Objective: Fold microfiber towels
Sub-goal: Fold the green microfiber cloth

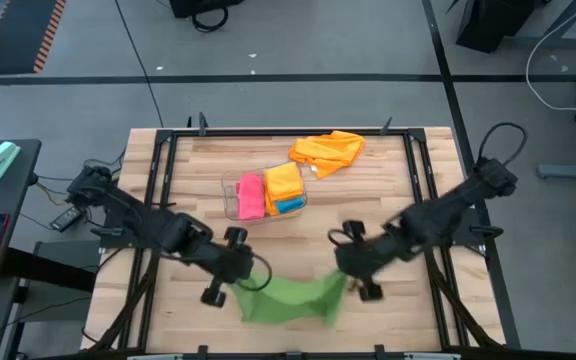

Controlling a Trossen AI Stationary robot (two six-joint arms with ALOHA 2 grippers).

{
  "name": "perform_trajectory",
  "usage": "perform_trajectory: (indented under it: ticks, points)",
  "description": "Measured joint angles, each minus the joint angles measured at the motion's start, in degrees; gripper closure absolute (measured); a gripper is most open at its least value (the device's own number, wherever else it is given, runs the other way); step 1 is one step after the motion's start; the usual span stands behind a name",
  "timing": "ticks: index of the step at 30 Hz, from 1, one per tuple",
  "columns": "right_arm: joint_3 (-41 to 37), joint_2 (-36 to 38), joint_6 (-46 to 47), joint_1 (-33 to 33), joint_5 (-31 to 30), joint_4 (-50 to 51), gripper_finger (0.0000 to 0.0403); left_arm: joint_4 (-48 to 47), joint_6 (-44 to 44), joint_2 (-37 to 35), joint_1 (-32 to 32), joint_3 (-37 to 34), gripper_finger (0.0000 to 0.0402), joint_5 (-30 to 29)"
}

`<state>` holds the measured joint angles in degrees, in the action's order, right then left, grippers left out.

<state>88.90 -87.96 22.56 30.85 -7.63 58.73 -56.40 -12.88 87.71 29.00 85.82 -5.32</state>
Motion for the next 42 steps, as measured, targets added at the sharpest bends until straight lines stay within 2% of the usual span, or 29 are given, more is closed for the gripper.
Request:
perform_trajectory:
  ticks: [4, 9, 14, 19, 27, 29, 34, 38, 42]
  points:
    - [-6.76, 0.01, -2.27, -5.94, 0.19, -2.02, 0.039, -3.81, -0.03, 3.27, -3.08, 0.02, 0.0379, -0.65]
    - [-13.15, 0.03, -6.24, -11.8, 0.0, -3.47, 0.039, -6.34, 0.08, 7.13, -5.98, 0.02, 0.0378, -6.12]
    - [-19.1, 0.02, -10.2, -14.92, 0.2, -7.51, 0.039, -5.93, -0.29, 9.28, -8.79, 0.0, 0.0394, -6.93]
    - [-24.01, 0.02, -14.48, -17.34, 0.17, -12.8, 0.0383, -6.04, -3.11, 11.17, -10.9, 0.0, 0.0374, -6.89]
    - [-28.18, 0.02, -13.03, -23.57, -0.01, -20.85, 0.0313, -5.98, -5.93, 17.01, -13.04, 0.02, 0.0393, -6.88]
    - [-28.09, 0.02, -12.14, -24.67, -0.48, -19.62, 0.0288, -6.06, -5.95, 18.23, -13.67, 0.02, 0.0394, -6.91]
    - [-24.7, 0.02, -9.93, -26.53, -1.42, -8.79, 0.0229, -8.28, -6.0, 19.31, -15.02, 0.0, 0.0374, -6.97]
    - [-24.39, 0.11, -10.92, -25.22, 5.04, -9.08, 0.0203, -8.32, -5.97, 19.16, -15.73, 0.0, 0.0372, -6.94]
    - [-27.84, 0.11, -13.75, -21.12, 11.65, -19.54, 0.0202, -8.53, -5.53, 18.62, -15.72, 0.04, 0.0389, -6.93]
